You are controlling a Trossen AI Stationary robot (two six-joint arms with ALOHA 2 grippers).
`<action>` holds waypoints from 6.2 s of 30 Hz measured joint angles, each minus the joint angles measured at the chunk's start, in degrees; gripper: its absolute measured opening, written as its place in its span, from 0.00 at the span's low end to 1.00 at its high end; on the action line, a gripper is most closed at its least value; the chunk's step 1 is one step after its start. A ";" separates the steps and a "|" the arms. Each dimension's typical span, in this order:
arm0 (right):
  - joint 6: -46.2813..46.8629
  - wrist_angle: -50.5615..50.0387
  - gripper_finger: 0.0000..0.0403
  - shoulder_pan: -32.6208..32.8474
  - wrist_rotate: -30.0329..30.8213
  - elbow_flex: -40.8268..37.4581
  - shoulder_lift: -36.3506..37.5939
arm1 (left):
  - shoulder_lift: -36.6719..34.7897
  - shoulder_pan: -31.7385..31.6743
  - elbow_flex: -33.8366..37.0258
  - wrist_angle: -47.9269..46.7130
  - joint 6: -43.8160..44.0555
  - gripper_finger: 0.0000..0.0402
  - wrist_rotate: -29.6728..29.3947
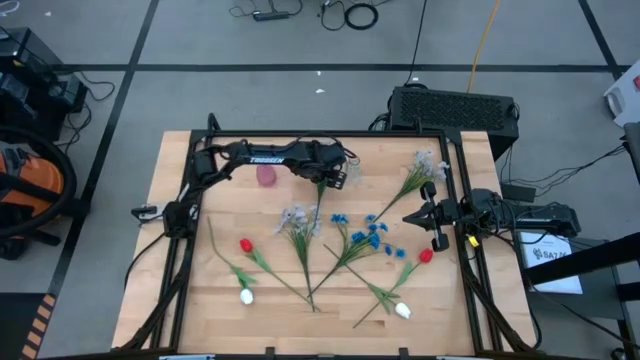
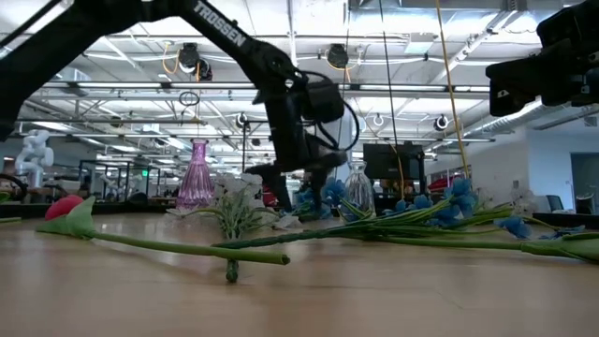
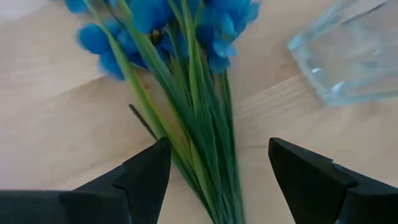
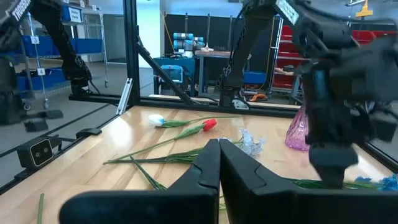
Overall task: Sort flowers into vase by color
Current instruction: Put the top blue flowers into the pink vase, then put the top white flowers into the transparent vase
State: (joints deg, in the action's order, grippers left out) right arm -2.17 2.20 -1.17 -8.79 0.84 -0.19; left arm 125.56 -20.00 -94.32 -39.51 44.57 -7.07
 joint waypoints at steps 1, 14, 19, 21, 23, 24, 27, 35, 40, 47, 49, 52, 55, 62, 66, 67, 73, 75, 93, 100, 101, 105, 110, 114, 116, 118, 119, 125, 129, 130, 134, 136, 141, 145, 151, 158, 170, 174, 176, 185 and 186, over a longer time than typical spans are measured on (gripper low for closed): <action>0.00 0.00 0.00 0.00 0.01 0.00 0.00 | 0.65 -0.23 0.00 -0.06 -0.86 0.69 0.10; 0.00 0.00 0.00 -0.01 0.01 0.01 0.00 | -1.44 -3.31 0.09 -2.61 -8.36 0.08 2.04; 0.00 0.00 0.00 -0.01 0.01 0.00 0.00 | -7.88 -3.20 0.09 -3.63 -10.41 0.04 2.38; 0.00 0.00 0.00 0.00 0.01 0.01 0.02 | -11.69 -2.97 0.09 -3.47 -11.17 0.04 2.34; 0.00 0.00 0.00 0.00 0.01 0.00 0.00 | -16.13 -2.75 0.09 -2.04 -12.30 0.03 2.07; 0.00 0.00 0.00 0.00 0.01 0.00 0.02 | -18.44 -2.52 0.09 -1.58 -12.77 0.03 1.62; 0.00 0.00 0.00 0.00 0.02 0.00 0.00 | -25.43 -1.94 0.09 -0.04 -16.57 0.03 0.26; 0.00 0.00 0.00 0.00 0.01 0.00 0.02 | -42.34 -2.54 4.04 5.69 -28.12 0.03 -5.91; 0.00 0.00 0.00 0.00 0.01 0.00 0.02 | -53.44 -2.48 16.67 22.19 -29.94 0.02 -6.49; 0.00 0.00 0.00 -0.01 0.01 0.00 0.02 | -68.06 -2.48 41.79 53.30 -31.77 0.02 -6.32; 0.00 0.00 0.00 0.00 0.01 0.00 0.01 | -71.01 -2.48 48.80 63.98 -34.61 0.02 -5.84; 0.00 0.00 0.00 0.00 0.01 0.01 0.01 | -74.38 -2.54 57.61 74.06 -39.78 0.02 -5.81; 0.00 0.00 0.00 -0.02 0.01 0.00 0.02 | -76.19 -2.52 62.84 77.71 -41.31 0.02 -5.66; 0.00 0.00 0.00 0.00 0.01 0.00 0.00 | -78.18 -2.41 65.11 78.19 -41.88 0.02 -6.01; 0.00 0.00 0.00 -0.01 0.01 0.00 0.02 | -79.79 -2.55 65.13 77.98 -45.88 0.02 -6.66; 0.00 0.00 0.00 0.00 0.01 0.00 0.02 | -80.16 -2.62 65.13 77.83 -46.57 0.02 -6.71; 0.00 0.00 0.00 -0.02 -0.01 0.00 0.02 | -80.74 -3.95 65.29 74.10 -46.59 0.02 -6.33; 0.00 0.00 0.00 -0.01 0.01 0.00 0.02 | -80.76 -4.90 65.85 74.16 -46.56 0.02 -5.23; 0.00 0.00 0.00 -0.01 0.01 0.00 0.02 | -80.72 -15.37 66.60 71.73 -44.98 0.02 4.39; 0.00 0.00 0.00 -0.02 0.01 0.00 0.00 | -80.68 -17.10 66.60 68.45 -44.87 0.02 7.02; 0.00 0.00 0.00 -0.02 -0.01 0.00 0.02 | -80.68 -17.30 66.60 68.10 -44.87 0.02 7.02; 0.00 0.00 0.00 -0.01 -0.01 0.00 0.02 | -80.50 -18.15 67.02 67.77 -44.87 0.02 8.20; 0.00 0.00 0.00 -0.01 0.00 0.00 0.00 | -80.15 -19.23 73.36 77.03 -41.72 0.02 8.79; 0.00 0.00 0.00 -0.02 -0.01 0.00 0.00 | -80.13 -19.42 79.17 83.47 -39.31 0.02 8.77; 0.00 0.00 0.00 0.00 0.01 0.00 0.02 | -80.15 -19.42 81.18 84.49 -39.04 0.02 8.75; 0.00 0.00 0.00 -0.01 -0.01 0.00 0.02 | -80.15 -19.42 82.70 84.47 -38.99 0.02 8.75; 0.00 0.00 0.00 0.00 0.01 0.00 0.02 | -80.14 -19.42 83.27 84.34 -38.83 0.02 8.74; 0.00 0.00 0.00 -0.01 -0.01 0.02 0.01 | -80.15 -19.42 84.02 83.83 -33.31 0.09 8.53; 0.00 0.00 0.00 0.00 0.00 0.00 0.01 | -80.15 -19.42 84.02 83.56 -32.98 0.16 8.50; 0.00 0.00 0.00 -0.01 -0.01 0.00 0.01 | -80.15 -19.42 84.02 83.55 -33.02 0.17 8.50; 0.00 0.00 0.00 -0.02 0.01 0.00 0.00 | -80.15 -19.35 84.02 83.56 -34.70 0.26 8.48; 0.00 0.00 0.00 0.00 0.00 0.00 0.01 | -80.15 -19.35 84.02 83.53 -34.84 0.31 8.50; 0.00 0.00 0.00 -0.01 -0.01 0.00 0.00 | -80.30 -19.37 83.21 79.42 -35.12 0.43 12.11; 0.00 0.00 0.00 -0.02 -0.01 0.00 0.02 | -81.09 -19.35 80.43 69.82 -37.77 0.50 15.18; 0.00 0.00 0.00 -0.01 -0.01 0.00 0.00 | -83.79 -19.35 75.24 57.47 -41.64 0.54 15.72; 0.00 0.00 0.00 0.00 0.00 0.00 0.01 | -87.48 -19.36 65.03 36.34 -45.60 0.54 15.80; 0.00 0.00 0.00 -0.02 0.00 0.01 0.00 | -87.71 -19.37 59.17 13.97 -46.50 0.54 15.49; 0.00 0.00 0.00 0.00 0.01 0.00 0.00 | -88.41 -19.37 59.17 12.70 -46.42 0.54 15.45; 0.00 0.00 0.00 -0.01 0.01 0.02 0.01 | -88.75 -19.35 59.17 12.75 -46.40 0.54 15.43; 0.00 0.00 0.00 -0.01 -0.01 0.00 0.00 | -90.27 -19.25 59.17 12.77 -37.96 0.54 15.52; 0.00 0.00 0.00 0.00 0.00 0.00 0.00 | -90.62 -18.97 59.17 12.58 -36.13 0.54 15.70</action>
State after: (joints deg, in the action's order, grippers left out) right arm -2.17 2.20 -1.17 -8.79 0.84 -0.19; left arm 34.94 -38.97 -35.16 -26.93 8.45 8.63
